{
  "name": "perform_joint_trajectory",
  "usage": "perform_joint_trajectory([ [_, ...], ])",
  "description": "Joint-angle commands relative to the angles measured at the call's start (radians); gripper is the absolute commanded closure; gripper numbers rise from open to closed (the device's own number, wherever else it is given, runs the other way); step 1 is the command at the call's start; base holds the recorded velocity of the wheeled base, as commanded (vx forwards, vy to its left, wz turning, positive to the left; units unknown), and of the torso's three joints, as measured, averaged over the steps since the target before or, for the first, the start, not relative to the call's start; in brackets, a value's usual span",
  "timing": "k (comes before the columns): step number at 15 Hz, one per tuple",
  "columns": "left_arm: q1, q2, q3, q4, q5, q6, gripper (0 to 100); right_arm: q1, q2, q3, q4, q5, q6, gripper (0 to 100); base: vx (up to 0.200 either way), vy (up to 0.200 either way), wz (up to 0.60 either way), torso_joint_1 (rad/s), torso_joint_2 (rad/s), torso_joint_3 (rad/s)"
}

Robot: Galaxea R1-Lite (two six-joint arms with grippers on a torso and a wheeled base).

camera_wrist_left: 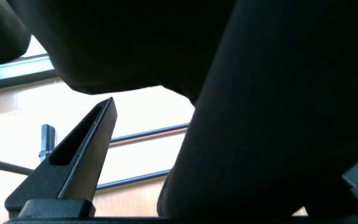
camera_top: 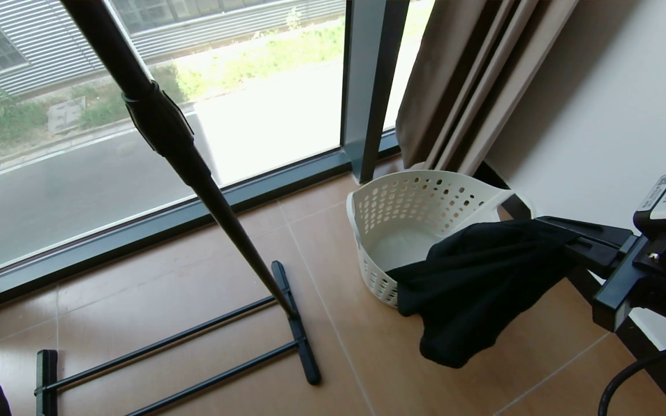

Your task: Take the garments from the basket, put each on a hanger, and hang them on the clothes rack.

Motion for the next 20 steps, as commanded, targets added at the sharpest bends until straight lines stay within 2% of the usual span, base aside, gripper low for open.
perform_joint_trajectory([
  [1, 0.000, 0.000, 0.000, -0.001, -0.001, 0.000, 0, -0.001, -0.005, 0.006, -0.001, 0.000, -0.001, 100, 0.000, 0.000, 0.00, 0.002, 0.00, 0.203],
  [11, 0.000, 0.000, 0.000, -0.001, -0.001, 0.000, 0, 0.000, 0.006, 0.012, 0.001, 0.000, 0.003, 100, 0.000, 0.000, 0.00, -0.003, 0.00, 0.196],
  [20, 0.000, 0.000, 0.000, -0.001, -0.001, 0.000, 0, 0.002, 0.004, 0.023, -0.001, 0.000, 0.003, 100, 0.000, 0.000, 0.00, 0.001, 0.00, 0.036],
])
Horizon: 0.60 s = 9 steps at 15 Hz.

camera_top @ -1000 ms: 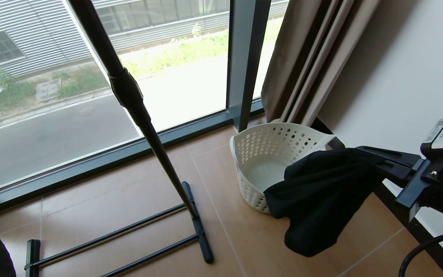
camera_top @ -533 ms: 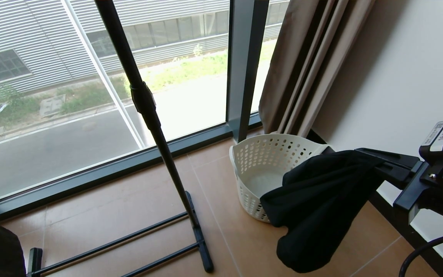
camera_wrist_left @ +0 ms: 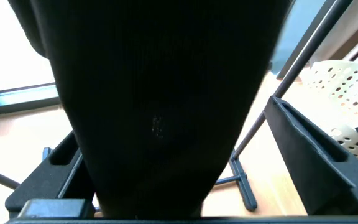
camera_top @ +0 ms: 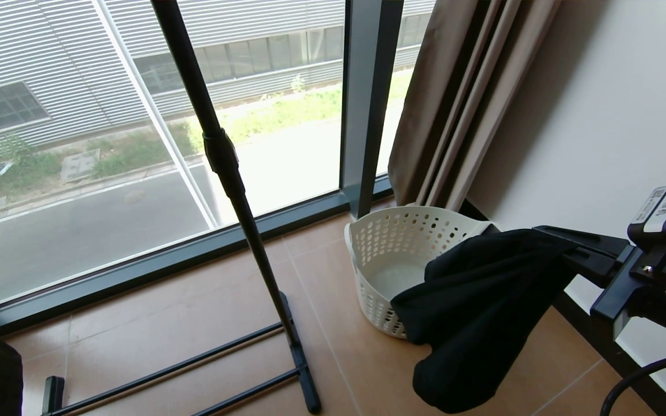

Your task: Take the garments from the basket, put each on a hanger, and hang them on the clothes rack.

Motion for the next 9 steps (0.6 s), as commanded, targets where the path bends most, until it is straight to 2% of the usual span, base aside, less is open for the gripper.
perform_joint_trajectory([
  [1, 0.000, 0.001, 0.000, 0.000, 0.001, 0.000, 0, 0.001, 0.003, 0.001, -0.001, 0.000, 0.000, 100, 0.000, 0.000, 0.00, -0.002, 0.01, 0.183],
  [9, 0.000, 0.001, 0.000, 0.000, 0.001, 0.000, 0, 0.001, 0.005, -0.002, -0.007, 0.008, 0.021, 100, 0.000, 0.000, 0.00, 0.004, 0.00, 0.198],
])
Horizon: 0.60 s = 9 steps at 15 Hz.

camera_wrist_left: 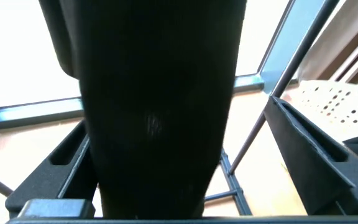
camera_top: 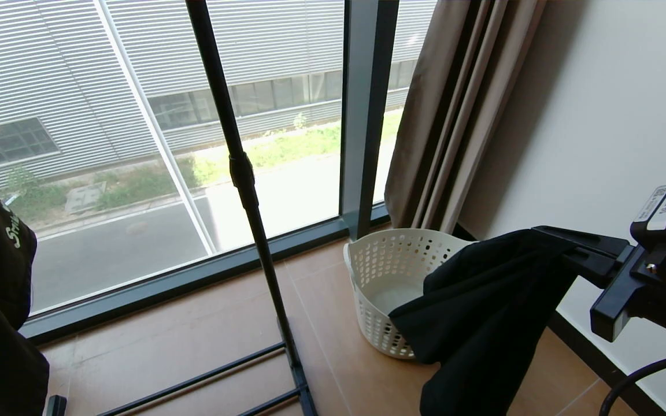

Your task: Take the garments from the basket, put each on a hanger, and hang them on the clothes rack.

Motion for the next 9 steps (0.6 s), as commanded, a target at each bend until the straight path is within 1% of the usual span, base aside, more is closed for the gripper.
perform_joint_trajectory([
  [1, 0.000, 0.001, 0.000, 0.000, 0.000, 0.000, 0, 0.000, 0.004, -0.003, 0.001, 0.000, 0.002, 100, 0.000, 0.000, 0.00, -0.002, -0.03, 0.168],
  [2, 0.000, 0.001, 0.000, 0.000, 0.000, 0.000, 0, 0.000, 0.004, -0.003, 0.002, 0.000, 0.000, 100, 0.000, 0.000, 0.00, 0.012, -0.22, -0.002],
  [4, 0.000, 0.001, 0.000, 0.000, 0.000, 0.000, 0, 0.000, 0.004, -0.001, 0.004, 0.000, 0.000, 100, 0.000, 0.000, 0.00, 0.019, -0.34, -0.102],
  [6, 0.000, 0.001, 0.000, 0.000, 0.000, 0.000, 0, 0.000, 0.004, 0.000, 0.005, 0.000, 0.000, 100, 0.000, 0.000, 0.00, 0.036, -0.41, -0.171],
  [9, 0.000, 0.001, 0.000, 0.000, 0.000, 0.000, 0, 0.000, 0.004, 0.002, 0.005, 0.000, 0.000, 100, 0.000, 0.000, 0.00, 0.085, -0.45, -0.181],
])
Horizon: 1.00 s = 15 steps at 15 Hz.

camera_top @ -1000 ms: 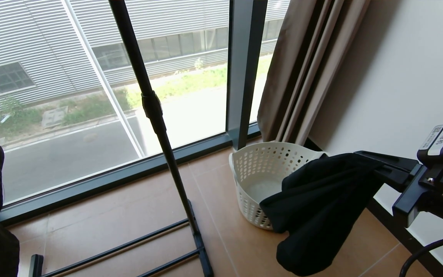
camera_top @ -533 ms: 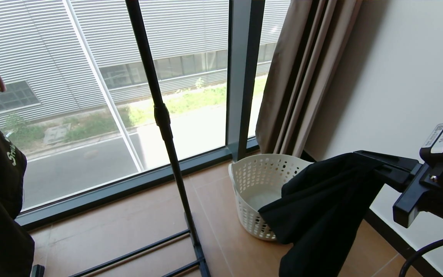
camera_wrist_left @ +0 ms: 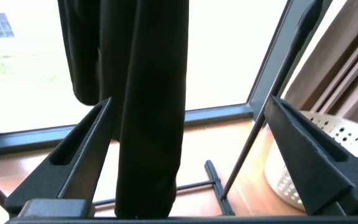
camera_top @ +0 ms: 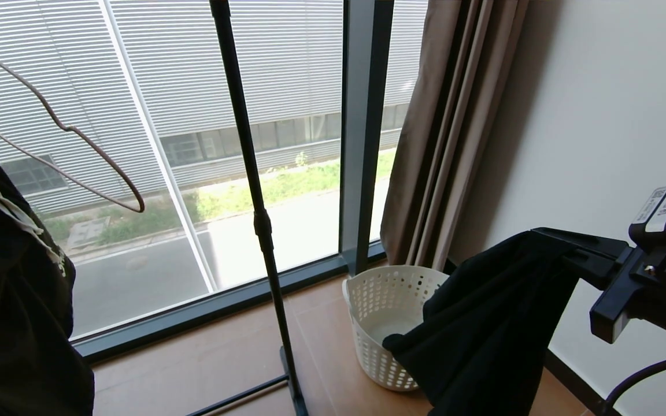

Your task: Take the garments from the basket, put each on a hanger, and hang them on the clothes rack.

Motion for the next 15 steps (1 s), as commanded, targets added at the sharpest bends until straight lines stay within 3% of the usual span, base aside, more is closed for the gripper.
perform_joint_trajectory([
  [1, 0.000, 0.001, 0.000, -0.001, 0.000, 0.000, 0, 0.000, 0.003, 0.001, -0.001, 0.000, 0.000, 100, 0.000, 0.000, 0.00, 0.100, -0.47, -0.178],
  [5, 0.000, 0.001, 0.000, -0.001, 0.000, 0.000, 0, 0.000, 0.003, 0.001, -0.001, 0.000, 0.000, 100, 0.000, 0.000, 0.00, 0.122, -0.47, -0.185],
  [15, 0.000, 0.001, 0.000, -0.001, 0.002, -0.002, 0, 0.000, 0.002, 0.006, -0.001, 0.000, 0.000, 100, 0.000, 0.000, 0.00, 0.183, -0.53, -0.335],
])
